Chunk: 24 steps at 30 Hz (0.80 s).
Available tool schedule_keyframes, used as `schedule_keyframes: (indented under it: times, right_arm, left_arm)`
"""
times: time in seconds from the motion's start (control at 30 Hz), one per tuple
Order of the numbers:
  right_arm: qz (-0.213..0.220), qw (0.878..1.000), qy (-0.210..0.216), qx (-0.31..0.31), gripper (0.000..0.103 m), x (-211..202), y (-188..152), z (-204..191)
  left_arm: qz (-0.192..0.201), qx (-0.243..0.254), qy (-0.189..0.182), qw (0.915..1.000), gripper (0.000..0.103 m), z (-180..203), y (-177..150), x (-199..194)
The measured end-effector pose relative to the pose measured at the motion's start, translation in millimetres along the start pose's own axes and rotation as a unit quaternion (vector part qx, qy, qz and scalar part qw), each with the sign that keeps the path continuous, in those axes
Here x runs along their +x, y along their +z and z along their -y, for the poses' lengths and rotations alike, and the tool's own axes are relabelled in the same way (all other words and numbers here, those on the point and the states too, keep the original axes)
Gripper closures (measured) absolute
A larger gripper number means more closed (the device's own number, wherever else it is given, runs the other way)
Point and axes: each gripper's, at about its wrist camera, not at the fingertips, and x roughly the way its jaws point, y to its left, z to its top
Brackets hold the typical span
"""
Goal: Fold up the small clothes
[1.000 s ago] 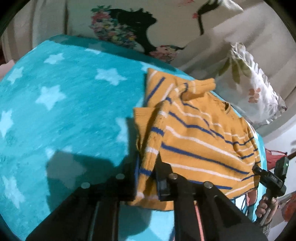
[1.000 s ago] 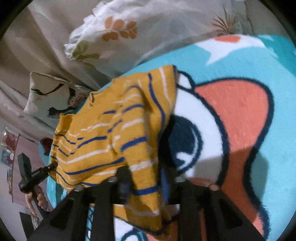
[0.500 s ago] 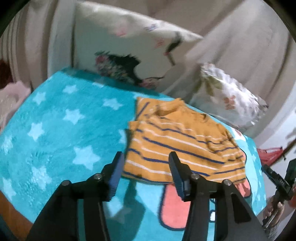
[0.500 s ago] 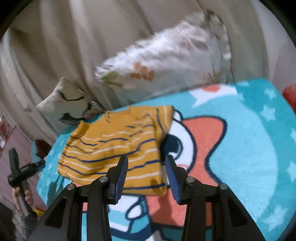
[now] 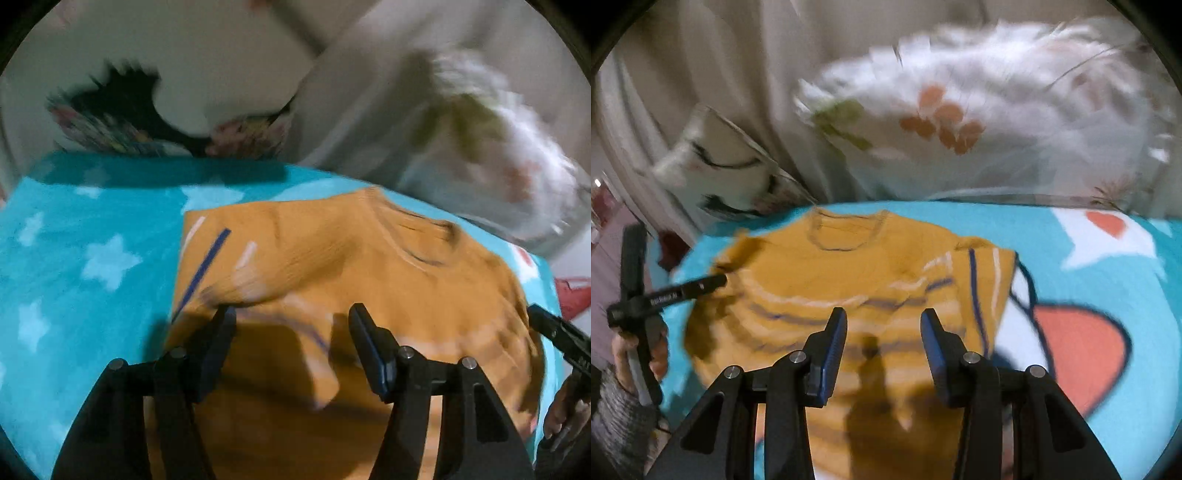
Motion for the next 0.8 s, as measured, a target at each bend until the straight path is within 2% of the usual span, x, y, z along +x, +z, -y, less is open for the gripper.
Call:
schedule_keyframes:
  times: [0.03, 0.1, 0.2, 0.27, 0.33, 0.4, 0.47, 0.6, 0.67, 0.73, 0.8]
  right_arm:
    - [-0.021, 1.0, 0.003, 0.011, 0.058, 20, 10, 13]
    - [-0.045, 0.998, 0.0, 0.032, 0.058, 42, 21, 33]
    - [-0.054, 0.996, 0.036, 0.055, 0.059, 55, 30, 56]
    - [-0.055, 0.995, 0.051, 0.058, 0.059, 56, 31, 62]
    - [-0.055, 0.995, 0.057, 0.058, 0.059, 54, 31, 63]
    - [-0.056, 0.994, 0.058, 0.067, 0.058, 50, 31, 65]
    - [-0.051, 0.995, 0.042, 0.072, 0.058, 38, 35, 65]
    - [-0.04, 0.998, -0.037, 0.042, 0.058, 3, 41, 38]
    - [-0.043, 0.997, -0.055, 0.04, 0.054, -10, 41, 29]
    - [-0.049, 0.995, -0.067, 0.047, 0.048, -22, 38, 20]
    - [-0.063, 0.993, -0.074, 0.064, 0.047, -26, 31, 15]
  left_arm:
    - [-0.006, -0.011, -0.003, 0.9999, 0.041, -8, 9, 12]
    - [0.008, -0.016, -0.021, 0.9996, 0.041, -17, 22, 12]
    - [-0.008, -0.04, -0.055, 0.9977, 0.041, -33, 33, 13]
    - [-0.013, -0.045, -0.03, 0.9985, 0.041, -41, 38, 12]
    - [-0.016, -0.042, -0.022, 0.9988, 0.041, -45, 40, 10]
    - [-0.009, -0.034, 0.007, 0.9994, 0.041, -44, 39, 0]
    - [0.004, -0.011, 0.056, 0.9983, 0.041, -35, 36, -15]
    - [0.013, 0.017, 0.117, 0.9929, 0.041, -15, 29, -42]
    - [0.008, 0.025, 0.131, 0.991, 0.041, -7, 28, -52]
    - [0.001, 0.03, 0.13, 0.9911, 0.041, -3, 27, -58]
    - [-0.006, 0.036, 0.137, 0.9899, 0.041, 2, 26, -62]
